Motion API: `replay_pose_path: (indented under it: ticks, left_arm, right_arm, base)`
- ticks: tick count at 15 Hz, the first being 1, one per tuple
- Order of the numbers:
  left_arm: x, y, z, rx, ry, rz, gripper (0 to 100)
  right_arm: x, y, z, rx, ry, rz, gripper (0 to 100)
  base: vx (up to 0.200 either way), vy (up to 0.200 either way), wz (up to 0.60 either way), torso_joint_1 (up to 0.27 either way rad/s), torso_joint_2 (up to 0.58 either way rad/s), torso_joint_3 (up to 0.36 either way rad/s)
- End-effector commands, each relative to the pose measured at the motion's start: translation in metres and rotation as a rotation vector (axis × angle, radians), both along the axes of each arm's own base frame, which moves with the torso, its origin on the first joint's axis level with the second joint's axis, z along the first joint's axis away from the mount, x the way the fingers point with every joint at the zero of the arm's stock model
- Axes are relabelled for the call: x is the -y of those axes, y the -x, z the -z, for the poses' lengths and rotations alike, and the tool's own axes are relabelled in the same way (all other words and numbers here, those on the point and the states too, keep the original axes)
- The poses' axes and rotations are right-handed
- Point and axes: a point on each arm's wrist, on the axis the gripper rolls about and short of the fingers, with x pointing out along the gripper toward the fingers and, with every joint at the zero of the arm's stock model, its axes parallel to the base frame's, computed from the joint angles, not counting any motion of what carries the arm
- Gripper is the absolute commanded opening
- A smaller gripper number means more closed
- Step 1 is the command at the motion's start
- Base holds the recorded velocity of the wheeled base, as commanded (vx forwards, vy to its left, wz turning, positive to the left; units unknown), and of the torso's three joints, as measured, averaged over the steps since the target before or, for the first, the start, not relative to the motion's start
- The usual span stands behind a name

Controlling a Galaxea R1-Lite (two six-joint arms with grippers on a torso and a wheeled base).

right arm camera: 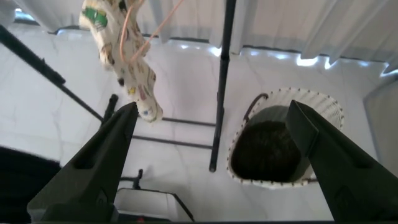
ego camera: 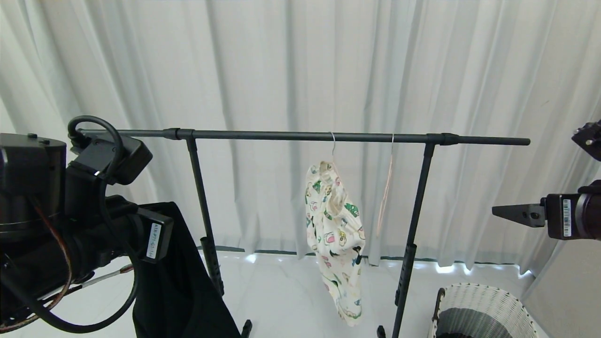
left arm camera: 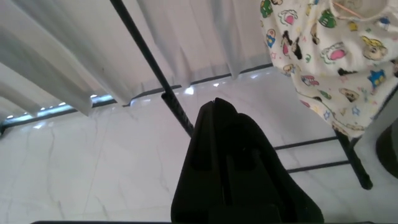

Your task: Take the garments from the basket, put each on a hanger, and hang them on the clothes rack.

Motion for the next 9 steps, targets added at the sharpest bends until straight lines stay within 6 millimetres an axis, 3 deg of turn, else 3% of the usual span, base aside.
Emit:
replay_pose_path:
  ticks: [1,9]
  left_arm:
    - [0.000,0.000,0.000,0.001,0.000,0.003,0]
    - [0.001,0.000,0.000,-0.001,0.002,0.001,0]
  right_arm:
    - [-0.001,0.000,0.000,-0.001,0.000,-0.002,100]
    - [-0.012,-0.001,0.003,-0.003,0.022,-0.020,100]
  base:
    - [0.200,0.000,0.00,-0.007,0.00,0.002]
    - [0.200,0.000,0.00,0.004,0.00,0.002]
